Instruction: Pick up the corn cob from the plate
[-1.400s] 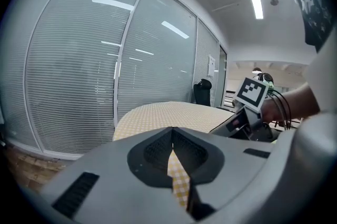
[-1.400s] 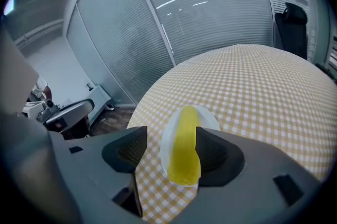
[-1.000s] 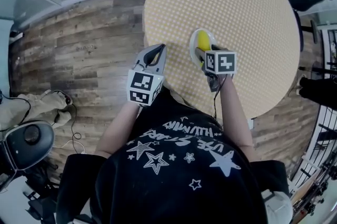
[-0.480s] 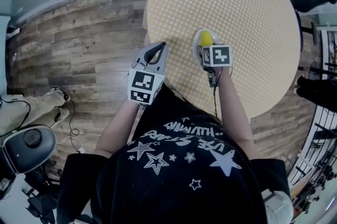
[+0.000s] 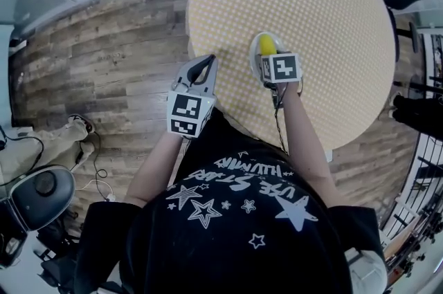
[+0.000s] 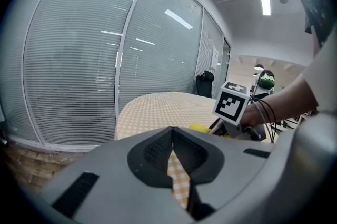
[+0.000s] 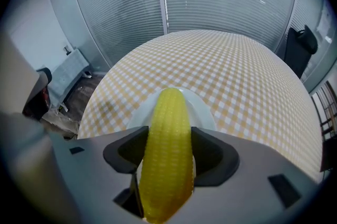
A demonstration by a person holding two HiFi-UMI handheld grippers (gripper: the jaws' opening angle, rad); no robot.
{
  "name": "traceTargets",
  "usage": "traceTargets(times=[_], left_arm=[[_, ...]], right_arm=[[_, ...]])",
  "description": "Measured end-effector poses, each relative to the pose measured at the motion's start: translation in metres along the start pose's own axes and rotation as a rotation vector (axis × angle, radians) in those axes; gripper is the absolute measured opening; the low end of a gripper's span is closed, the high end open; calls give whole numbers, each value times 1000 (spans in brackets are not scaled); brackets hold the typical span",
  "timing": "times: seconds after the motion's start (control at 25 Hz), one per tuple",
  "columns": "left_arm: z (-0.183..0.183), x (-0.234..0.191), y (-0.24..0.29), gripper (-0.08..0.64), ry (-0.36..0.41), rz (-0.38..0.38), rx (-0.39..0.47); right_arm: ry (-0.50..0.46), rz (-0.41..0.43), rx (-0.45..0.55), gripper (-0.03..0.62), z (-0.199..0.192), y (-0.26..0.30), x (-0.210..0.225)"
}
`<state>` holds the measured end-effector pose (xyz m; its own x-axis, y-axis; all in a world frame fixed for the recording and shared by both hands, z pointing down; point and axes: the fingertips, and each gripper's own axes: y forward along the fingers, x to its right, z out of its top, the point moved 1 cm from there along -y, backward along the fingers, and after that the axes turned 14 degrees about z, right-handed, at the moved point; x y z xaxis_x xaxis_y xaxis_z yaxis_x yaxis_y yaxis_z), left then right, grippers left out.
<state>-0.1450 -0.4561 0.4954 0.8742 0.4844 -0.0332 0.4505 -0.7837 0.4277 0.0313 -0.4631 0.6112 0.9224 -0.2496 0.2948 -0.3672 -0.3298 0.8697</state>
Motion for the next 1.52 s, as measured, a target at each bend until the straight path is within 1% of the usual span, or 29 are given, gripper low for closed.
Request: traceTargets(times=[0.12,0.2,0.32,0.52,0.64,0.76,0.88,1.24,1.4,1.52], left_arm=[[3,9,-5,8,12,-7,8],[6,16,-9,8,19,-8,15],[7,22,-17,8,29,-1,22],[3,32,-37,8,35,24,31],[3,40,-44,8,44,36,40],[7,52,-52,8,41,51,61],[9,66,-63,8,47,72,69],[9,114,-105,8,46,118,104],[6,136,-121,7,51,135,119],[2,153,-132,8,42,137,129]], right_arm=[[-22,11,25,259,0,-1,0],[-41,36,51,259,0,-4,1],[-22,86,122,258,0,-10,2],[-9,120,262,258,4,-37,-2],[-11,175,349,258,9,-57,-10],[-21,255,422,258,8,-81,-21],[-43,326,468,258,0,-106,-32],[-105,462,603,258,-35,-182,-52],[-107,544,680,258,-53,-213,-57],[-108,569,705,258,-72,-229,-57]])
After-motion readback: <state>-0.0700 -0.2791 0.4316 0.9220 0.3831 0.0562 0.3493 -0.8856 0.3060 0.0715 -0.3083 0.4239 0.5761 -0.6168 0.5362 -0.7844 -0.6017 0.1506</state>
